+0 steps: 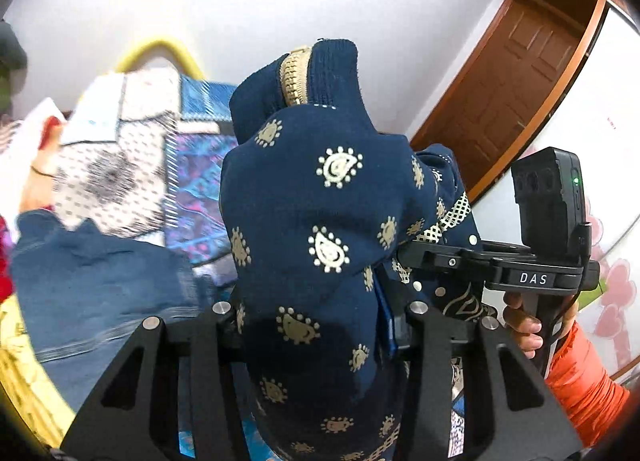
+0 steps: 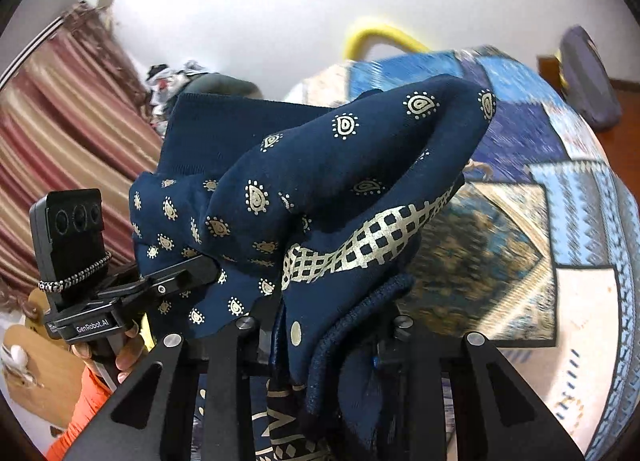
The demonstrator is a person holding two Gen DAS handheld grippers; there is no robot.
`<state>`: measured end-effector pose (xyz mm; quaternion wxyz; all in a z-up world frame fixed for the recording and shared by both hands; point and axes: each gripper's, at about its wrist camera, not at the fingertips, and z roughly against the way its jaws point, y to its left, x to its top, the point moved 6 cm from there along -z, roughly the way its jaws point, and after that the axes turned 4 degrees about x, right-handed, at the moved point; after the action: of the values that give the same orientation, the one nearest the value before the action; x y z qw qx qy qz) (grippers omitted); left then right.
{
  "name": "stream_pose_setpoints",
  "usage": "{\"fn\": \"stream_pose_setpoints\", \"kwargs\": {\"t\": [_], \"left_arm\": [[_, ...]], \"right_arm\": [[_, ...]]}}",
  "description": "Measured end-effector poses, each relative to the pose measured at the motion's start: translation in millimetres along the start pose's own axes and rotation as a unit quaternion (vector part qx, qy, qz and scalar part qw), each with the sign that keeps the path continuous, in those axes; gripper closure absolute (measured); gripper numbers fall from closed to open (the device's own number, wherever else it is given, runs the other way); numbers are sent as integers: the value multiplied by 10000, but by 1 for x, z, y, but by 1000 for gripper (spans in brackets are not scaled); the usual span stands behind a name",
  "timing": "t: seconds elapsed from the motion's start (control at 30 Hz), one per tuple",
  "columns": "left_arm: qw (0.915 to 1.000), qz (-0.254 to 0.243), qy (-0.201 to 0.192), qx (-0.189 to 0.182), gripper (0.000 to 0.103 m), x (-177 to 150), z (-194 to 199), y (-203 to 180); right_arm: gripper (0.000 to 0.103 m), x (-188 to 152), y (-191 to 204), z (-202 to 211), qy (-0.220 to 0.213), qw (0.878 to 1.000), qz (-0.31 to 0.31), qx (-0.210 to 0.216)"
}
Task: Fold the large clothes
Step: 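Lift the bundle with both tools and set it down on the quilt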
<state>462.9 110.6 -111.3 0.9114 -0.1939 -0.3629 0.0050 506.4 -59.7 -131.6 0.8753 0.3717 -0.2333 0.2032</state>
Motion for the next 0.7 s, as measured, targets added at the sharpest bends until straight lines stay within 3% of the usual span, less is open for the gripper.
{"fn": "stream_pose_setpoints", "kwargs": {"t": [0.33,0.5,0.7], "left_arm": [[9985,461,-120,279,58,-20,57,85],[9954,877,57,391,58,-42,47,140],[9885,1379,355,516,58,-66,11,204]], "right_arm": [[75,2,94,-61,269,9985,403,240],[75,-7,109,-124,648,9967,327,359],[75,-18,93,-204,1058,9936,96,393]]}}
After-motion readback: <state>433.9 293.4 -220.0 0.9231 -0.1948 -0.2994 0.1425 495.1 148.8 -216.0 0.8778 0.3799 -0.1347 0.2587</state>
